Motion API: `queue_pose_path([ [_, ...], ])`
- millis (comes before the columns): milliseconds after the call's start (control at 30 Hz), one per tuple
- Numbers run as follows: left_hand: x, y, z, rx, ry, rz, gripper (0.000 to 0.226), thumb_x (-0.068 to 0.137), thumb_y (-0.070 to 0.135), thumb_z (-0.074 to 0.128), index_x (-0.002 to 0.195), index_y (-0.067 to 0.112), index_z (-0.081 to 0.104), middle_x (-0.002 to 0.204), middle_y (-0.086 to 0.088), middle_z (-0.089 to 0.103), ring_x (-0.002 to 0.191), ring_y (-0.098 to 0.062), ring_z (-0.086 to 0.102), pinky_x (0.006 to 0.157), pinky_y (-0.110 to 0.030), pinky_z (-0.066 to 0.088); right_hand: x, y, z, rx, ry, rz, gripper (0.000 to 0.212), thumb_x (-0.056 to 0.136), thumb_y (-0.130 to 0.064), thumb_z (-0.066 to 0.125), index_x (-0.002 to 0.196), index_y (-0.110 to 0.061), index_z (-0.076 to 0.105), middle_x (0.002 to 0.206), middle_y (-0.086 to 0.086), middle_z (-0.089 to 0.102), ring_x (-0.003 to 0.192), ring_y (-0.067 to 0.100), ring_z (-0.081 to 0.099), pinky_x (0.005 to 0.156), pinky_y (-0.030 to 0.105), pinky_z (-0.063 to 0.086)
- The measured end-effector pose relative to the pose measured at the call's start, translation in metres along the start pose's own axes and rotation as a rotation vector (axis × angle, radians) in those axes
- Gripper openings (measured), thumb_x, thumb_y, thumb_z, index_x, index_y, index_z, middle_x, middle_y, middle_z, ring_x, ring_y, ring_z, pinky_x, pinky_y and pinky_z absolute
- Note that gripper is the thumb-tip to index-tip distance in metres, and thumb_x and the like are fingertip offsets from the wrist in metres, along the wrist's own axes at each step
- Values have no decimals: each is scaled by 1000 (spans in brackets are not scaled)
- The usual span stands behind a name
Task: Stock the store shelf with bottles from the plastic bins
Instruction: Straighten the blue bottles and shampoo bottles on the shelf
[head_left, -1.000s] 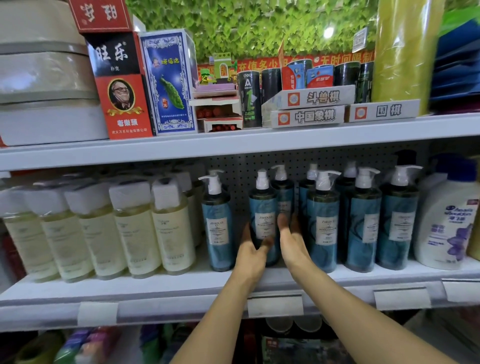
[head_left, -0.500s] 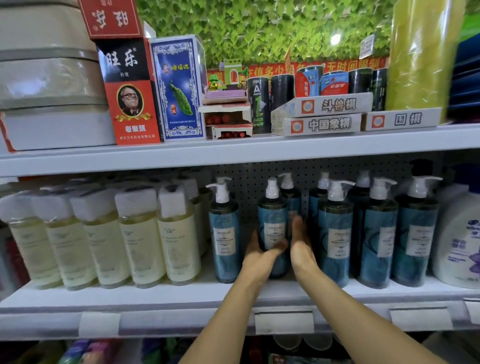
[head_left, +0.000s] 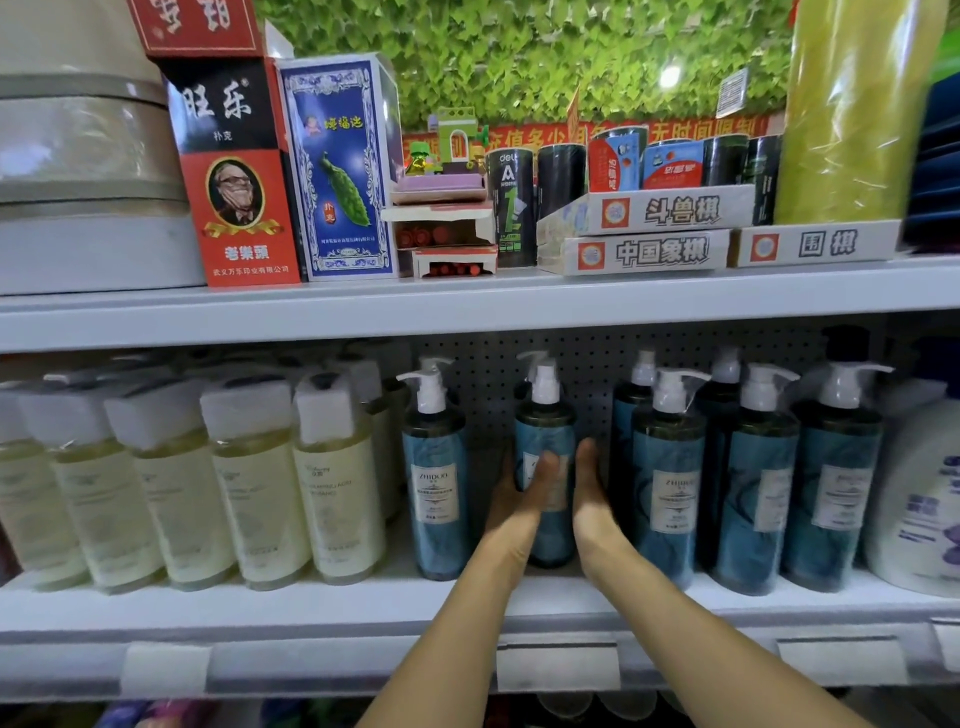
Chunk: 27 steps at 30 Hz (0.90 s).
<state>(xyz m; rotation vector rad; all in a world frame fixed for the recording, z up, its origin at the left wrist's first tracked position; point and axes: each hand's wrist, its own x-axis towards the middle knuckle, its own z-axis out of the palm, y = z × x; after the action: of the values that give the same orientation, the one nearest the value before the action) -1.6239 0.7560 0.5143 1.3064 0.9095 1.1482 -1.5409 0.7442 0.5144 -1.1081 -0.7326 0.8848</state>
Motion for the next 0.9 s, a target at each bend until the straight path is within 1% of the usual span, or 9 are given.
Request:
queue_pose_path([
  [67, -5, 0, 1, -17, 16, 5, 52, 89, 55, 54, 135, 31, 49, 122, 8, 59, 100, -4, 59, 79, -11, 47, -1, 2, 1, 5, -29, 45, 69, 93, -66, 33, 146, -23, 42, 147, -3, 42, 138, 20, 40, 114, 32, 29],
  [167, -9, -3, 1, -8, 37, 1, 78, 79, 68, 48, 145, 27, 47, 135, 1, 60, 113, -13, 59, 94, -24, 48, -2, 3, 1, 7, -72, 91, 50, 96, -64, 30, 125, -30, 54, 134, 0, 54, 128, 21, 49, 114, 36, 34],
  [233, -11, -4, 1, -2, 63, 0, 77, 82, 68, 48, 148, 27, 44, 139, -1, 59, 118, -16, 58, 95, -25, 47, -1, 5, 1, 3, -82, 111, 42, 98, -62, 28, 114, -33, 54, 122, 1, 57, 117, 20, 52, 110, 36, 35],
  [367, -20, -5, 0, -42, 124, -11, 82, 76, 68, 53, 147, 28, 45, 138, -3, 60, 123, -22, 58, 102, -32, 47, -6, 8, 3, -5, -132, 180, 48, 91, -72, 33, 100, -34, 62, 111, 4, 63, 105, 24, 58, 108, 44, 40],
  [500, -24, -3, -2, -102, 147, 0, 74, 84, 60, 57, 148, 26, 43, 135, -4, 61, 121, -23, 59, 98, -32, 48, -13, 6, 7, -29, -136, 206, 62, 85, -81, 33, 115, -34, 62, 119, 6, 64, 114, 28, 59, 110, 48, 40],
  [600, -27, -4, -1, -43, 168, 2, 71, 88, 66, 51, 148, 29, 41, 131, 5, 58, 122, -21, 56, 101, -31, 45, -16, 5, 6, -24, -123, 221, 99, 59, -99, 38, 128, -32, 61, 130, 6, 64, 119, 27, 58, 111, 48, 40],
  [700, -36, -9, -2, 106, 206, 183, 97, 71, 90, 42, 149, 33, 37, 140, 8, 54, 130, -12, 51, 112, -34, 40, -20, 3, 5, -69, -147, 201, 106, 61, -100, 31, 137, -32, 55, 138, 7, 59, 125, 27, 54, 113, 49, 37],
  [767, -44, -12, -4, 183, 254, 336, 89, 74, 89, 42, 145, 35, 38, 140, 15, 50, 131, -3, 47, 113, -32, 39, -25, 1, 3, -121, -160, 205, 117, 50, -104, 27, 139, -32, 53, 140, 4, 57, 128, 27, 52, 115, 49, 35],
  [900, -58, -11, -14, 386, 390, 551, 66, 86, 80, 36, 134, 35, 42, 127, 22, 46, 125, 5, 42, 106, -20, 37, -30, -2, 3, -193, -147, 241, 102, 66, -91, 20, 134, -25, 57, 140, 13, 56, 129, 30, 52, 116, 49, 33],
])
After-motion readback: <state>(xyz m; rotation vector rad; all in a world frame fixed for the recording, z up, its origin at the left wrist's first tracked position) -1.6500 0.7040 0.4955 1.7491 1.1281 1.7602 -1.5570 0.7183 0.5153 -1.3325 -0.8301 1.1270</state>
